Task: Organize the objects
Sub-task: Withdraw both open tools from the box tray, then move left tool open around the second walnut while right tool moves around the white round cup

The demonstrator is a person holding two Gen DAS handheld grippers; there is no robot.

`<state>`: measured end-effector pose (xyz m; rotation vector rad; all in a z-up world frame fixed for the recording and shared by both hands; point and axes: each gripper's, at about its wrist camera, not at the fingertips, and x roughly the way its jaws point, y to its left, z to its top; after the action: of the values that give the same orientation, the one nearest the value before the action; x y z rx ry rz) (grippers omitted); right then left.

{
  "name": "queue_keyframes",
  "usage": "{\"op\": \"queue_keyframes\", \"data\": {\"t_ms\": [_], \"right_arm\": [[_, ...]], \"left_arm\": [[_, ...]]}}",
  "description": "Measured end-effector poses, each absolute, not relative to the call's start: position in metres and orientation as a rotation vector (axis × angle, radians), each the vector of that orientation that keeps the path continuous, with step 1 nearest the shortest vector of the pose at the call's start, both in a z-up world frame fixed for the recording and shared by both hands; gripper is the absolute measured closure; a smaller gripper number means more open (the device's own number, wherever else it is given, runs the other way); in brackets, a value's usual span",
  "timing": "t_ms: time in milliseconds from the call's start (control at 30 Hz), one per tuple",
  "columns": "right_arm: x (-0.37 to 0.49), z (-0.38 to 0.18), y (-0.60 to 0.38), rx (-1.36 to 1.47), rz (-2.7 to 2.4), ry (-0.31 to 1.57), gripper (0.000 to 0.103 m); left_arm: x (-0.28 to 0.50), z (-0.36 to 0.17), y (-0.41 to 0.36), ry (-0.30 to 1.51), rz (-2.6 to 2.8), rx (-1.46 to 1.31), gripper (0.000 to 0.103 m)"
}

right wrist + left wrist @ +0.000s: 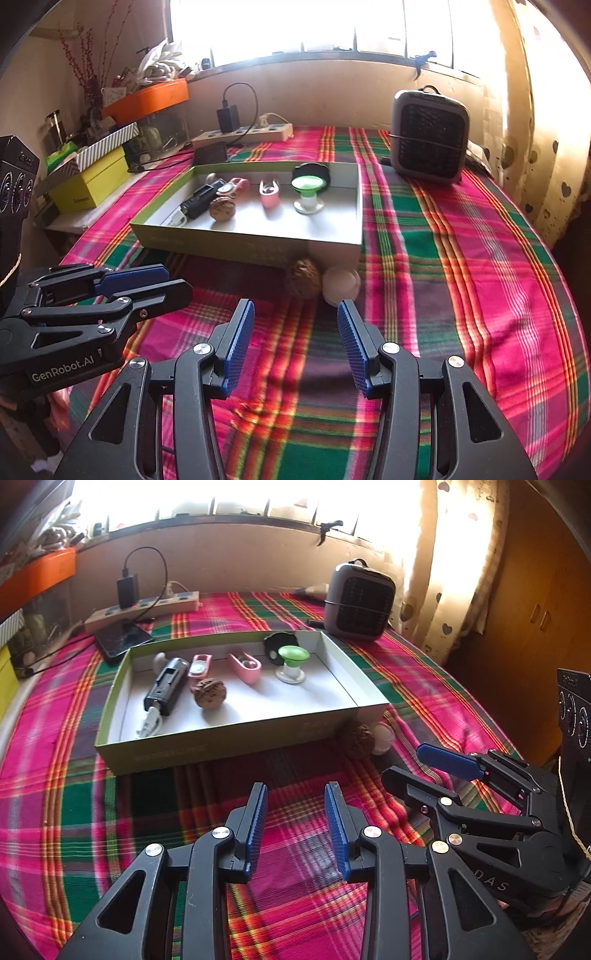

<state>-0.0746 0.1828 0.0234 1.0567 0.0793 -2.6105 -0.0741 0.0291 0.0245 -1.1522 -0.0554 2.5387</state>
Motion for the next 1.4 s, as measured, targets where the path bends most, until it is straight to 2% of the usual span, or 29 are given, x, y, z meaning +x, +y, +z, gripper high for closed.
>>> {"op": "queue_keyframes", "data": {"t_ms": [367,967,1400], "right_arm": [[-0.089,0.017,0.201,1.127,-2.655,0.06,0.054],[-0.121,0.011,0.196,1.198,-2.619,0.163,0.054],[-0.125,0.008,0.185,1.197,-2.474,0.081,0.054]], "left_arm": [[-0.084,0.019,0.045,-0.064,2.489,-1.174,0.07],[-0.091,0.014,0.042,-0.085,2.476,-1.191,0.07],[-0.096,0.012,0.035,-0.116,2.485,-1.21,0.07]]}}
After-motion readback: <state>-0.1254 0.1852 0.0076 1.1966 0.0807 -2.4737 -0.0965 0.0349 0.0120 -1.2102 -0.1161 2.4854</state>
